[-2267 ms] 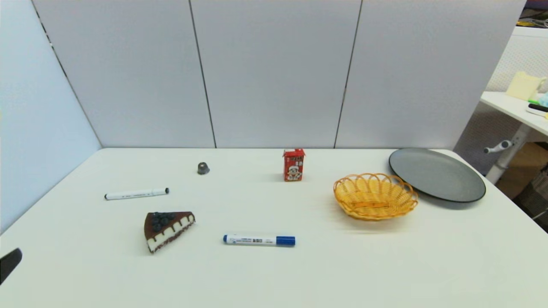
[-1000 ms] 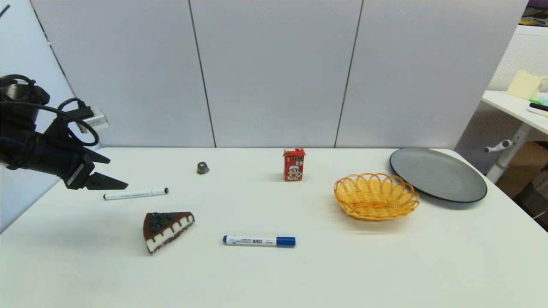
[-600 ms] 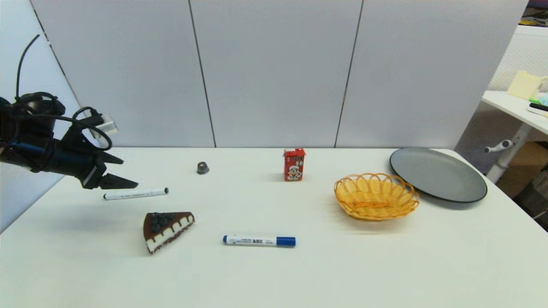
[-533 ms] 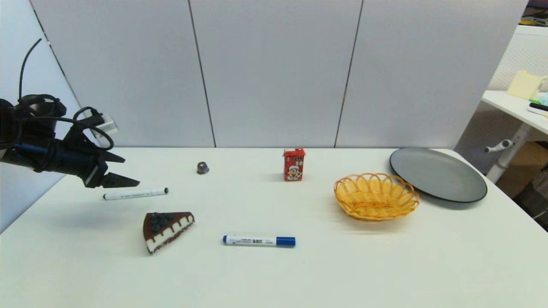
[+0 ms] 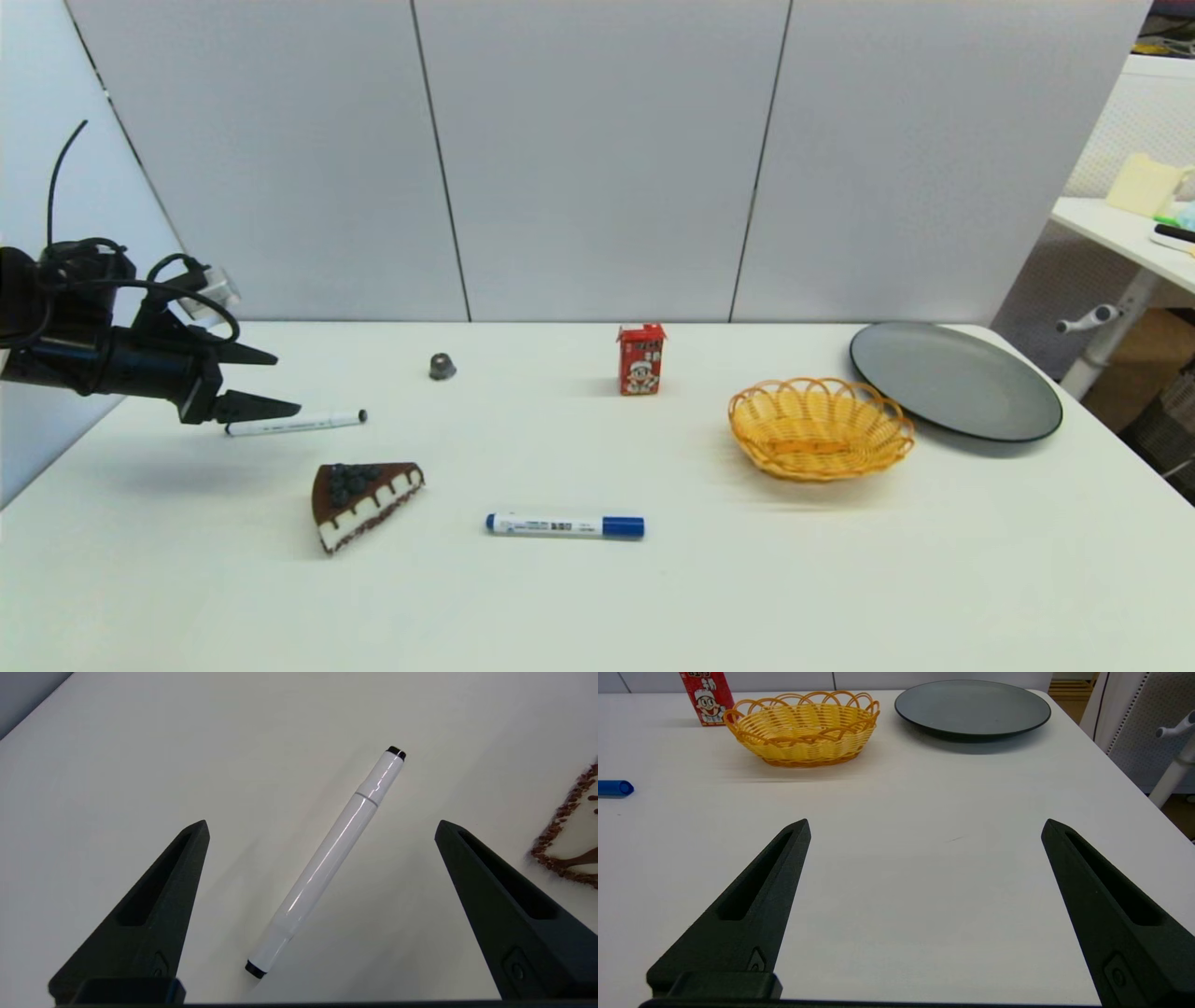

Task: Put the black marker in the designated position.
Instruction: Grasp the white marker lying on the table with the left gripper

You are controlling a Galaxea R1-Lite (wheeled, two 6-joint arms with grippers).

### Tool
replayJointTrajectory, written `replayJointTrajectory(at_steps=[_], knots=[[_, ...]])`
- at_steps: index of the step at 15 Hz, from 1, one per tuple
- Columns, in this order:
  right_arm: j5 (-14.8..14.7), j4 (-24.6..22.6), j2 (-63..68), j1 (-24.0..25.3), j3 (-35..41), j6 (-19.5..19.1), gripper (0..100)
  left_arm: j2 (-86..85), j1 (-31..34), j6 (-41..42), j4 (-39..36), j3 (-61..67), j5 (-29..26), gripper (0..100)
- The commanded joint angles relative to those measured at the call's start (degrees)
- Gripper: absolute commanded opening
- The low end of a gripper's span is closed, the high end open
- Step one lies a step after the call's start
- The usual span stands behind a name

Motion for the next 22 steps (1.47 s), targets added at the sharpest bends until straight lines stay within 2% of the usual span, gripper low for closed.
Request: replayJointTrajectory(at_steps=[1,7,22], knots=[[0.04,-0.05,0.06,-0.02,0.01,0.0,100,1.52,0.04,1.79,0.23,-0.32,-0.49,100],[0.04,-0.05,0.06,-0.02,0.01,0.0,100,3.54,0.3,6.36,0.4,-0.23,-0.41,100],[0.04,-0.05,0.06,-0.02,0.01,0.0,100,7.06,0.65,6.19,-0.13,-0.23,-0.23,100]])
